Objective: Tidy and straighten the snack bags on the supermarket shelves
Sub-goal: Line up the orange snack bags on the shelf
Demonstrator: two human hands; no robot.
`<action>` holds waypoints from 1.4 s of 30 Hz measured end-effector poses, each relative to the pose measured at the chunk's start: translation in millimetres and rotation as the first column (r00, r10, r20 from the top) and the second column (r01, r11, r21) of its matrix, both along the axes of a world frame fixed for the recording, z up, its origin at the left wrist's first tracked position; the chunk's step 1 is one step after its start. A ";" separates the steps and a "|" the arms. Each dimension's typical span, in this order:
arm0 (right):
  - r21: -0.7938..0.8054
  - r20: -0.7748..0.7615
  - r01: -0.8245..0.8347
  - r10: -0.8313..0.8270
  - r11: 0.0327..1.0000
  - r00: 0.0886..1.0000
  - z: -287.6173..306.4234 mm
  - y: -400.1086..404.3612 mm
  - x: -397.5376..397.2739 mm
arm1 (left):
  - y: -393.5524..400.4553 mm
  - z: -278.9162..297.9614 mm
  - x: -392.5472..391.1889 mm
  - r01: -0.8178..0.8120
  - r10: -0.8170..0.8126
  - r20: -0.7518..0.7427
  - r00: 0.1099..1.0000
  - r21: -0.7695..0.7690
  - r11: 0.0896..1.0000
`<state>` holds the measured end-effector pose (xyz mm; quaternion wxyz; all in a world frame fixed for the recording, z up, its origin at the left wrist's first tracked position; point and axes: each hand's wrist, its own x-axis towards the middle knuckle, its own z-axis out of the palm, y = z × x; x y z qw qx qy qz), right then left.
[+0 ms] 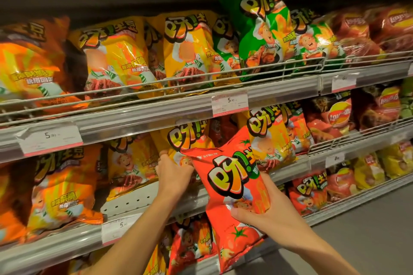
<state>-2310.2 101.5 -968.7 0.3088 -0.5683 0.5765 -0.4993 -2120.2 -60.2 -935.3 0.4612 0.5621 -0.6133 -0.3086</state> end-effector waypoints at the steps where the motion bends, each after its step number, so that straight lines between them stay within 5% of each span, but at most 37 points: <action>1: 0.005 -0.004 0.003 -0.003 1.000 1.000 -0.5 0.0 0.4 | 0.8 0.0 0.1 -0.004 0.004 0.013 1.000 -0.002 1.000; 14: 0.018 0.069 0.028 -0.029 0.999 0.997 7.7 -5.1 18.1 | 6.2 3.7 6.7 0.051 -0.055 0.081 0.995 0.054 0.997; 21: 0.007 0.059 0.015 -0.016 1.000 0.998 15.9 -8.9 40.0 | 7.0 4.3 27.9 0.117 -0.116 -0.015 0.993 0.086 0.989; 31: -0.038 0.089 0.027 -0.024 0.999 0.996 18.8 -10.7 52.8 | 22.8 16.3 89.1 0.045 -0.045 -0.012 0.999 -0.006 0.999; 42: -0.019 0.080 0.116 -0.114 0.993 0.990 16.6 -28.3 70.1 | 21.1 8.9 140.1 0.005 -0.005 0.007 1.000 0.080 0.997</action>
